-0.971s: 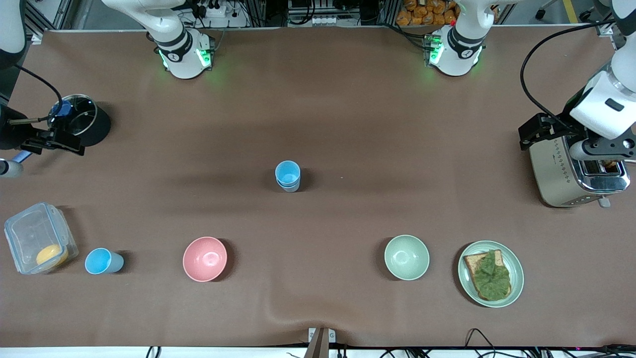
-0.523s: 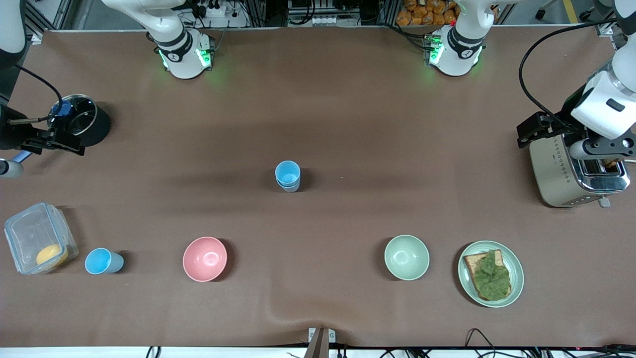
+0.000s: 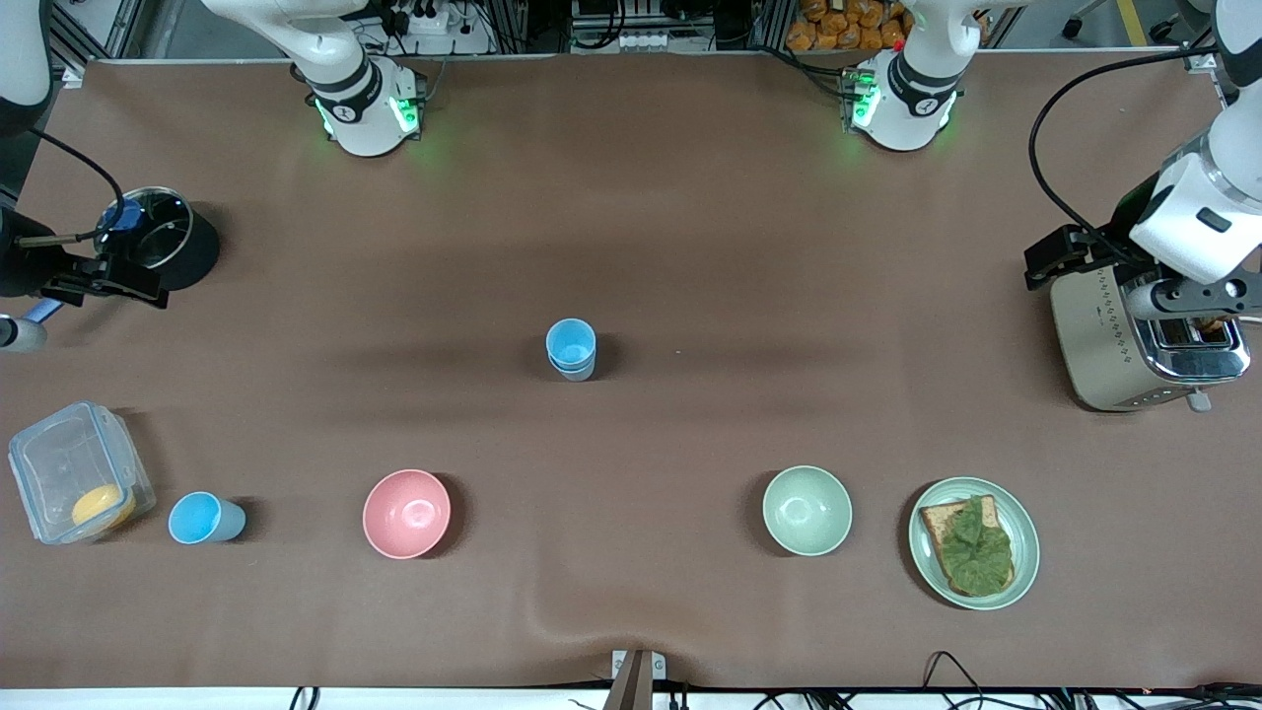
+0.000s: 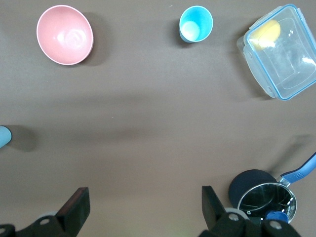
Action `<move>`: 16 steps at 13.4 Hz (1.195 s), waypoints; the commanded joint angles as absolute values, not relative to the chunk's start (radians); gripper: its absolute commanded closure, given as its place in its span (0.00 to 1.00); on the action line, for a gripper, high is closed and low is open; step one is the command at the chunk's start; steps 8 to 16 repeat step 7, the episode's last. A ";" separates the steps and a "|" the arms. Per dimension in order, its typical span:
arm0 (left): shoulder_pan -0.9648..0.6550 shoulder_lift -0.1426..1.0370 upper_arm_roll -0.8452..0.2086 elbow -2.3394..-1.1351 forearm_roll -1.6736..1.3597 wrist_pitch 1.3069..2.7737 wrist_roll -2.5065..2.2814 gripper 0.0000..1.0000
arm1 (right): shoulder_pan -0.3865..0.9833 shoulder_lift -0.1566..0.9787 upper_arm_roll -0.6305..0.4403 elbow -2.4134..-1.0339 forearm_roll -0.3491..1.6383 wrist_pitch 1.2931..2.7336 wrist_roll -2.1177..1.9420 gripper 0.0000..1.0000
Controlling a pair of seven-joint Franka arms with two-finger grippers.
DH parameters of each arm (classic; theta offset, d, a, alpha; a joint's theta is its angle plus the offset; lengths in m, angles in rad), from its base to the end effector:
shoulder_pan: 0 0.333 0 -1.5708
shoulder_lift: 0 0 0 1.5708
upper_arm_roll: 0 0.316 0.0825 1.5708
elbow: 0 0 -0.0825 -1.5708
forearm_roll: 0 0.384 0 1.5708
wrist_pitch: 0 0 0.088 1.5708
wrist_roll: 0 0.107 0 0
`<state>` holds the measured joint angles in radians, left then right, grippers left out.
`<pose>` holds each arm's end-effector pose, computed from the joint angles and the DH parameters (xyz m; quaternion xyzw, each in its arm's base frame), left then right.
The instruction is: Stack blue cups with both arms
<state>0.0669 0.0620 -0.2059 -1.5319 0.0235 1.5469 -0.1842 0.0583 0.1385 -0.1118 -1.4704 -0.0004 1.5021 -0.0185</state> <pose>0.5656 -0.0728 0.6066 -0.9995 -0.0227 0.0217 0.0090 0.5875 -0.0270 0.5871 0.9984 -0.0174 -0.0532 0.0060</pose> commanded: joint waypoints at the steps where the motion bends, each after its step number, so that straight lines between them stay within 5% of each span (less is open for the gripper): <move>1: 0.086 -0.008 -0.210 -1.601 0.002 1.572 -0.201 0.00 | 0.049 0.140 -0.104 -1.462 -0.002 1.496 -0.028 0.00; 16: 0.097 0.009 -0.219 -1.552 0.015 1.569 -0.244 0.00 | 0.049 0.140 -0.104 -1.462 -0.002 1.494 -0.028 0.00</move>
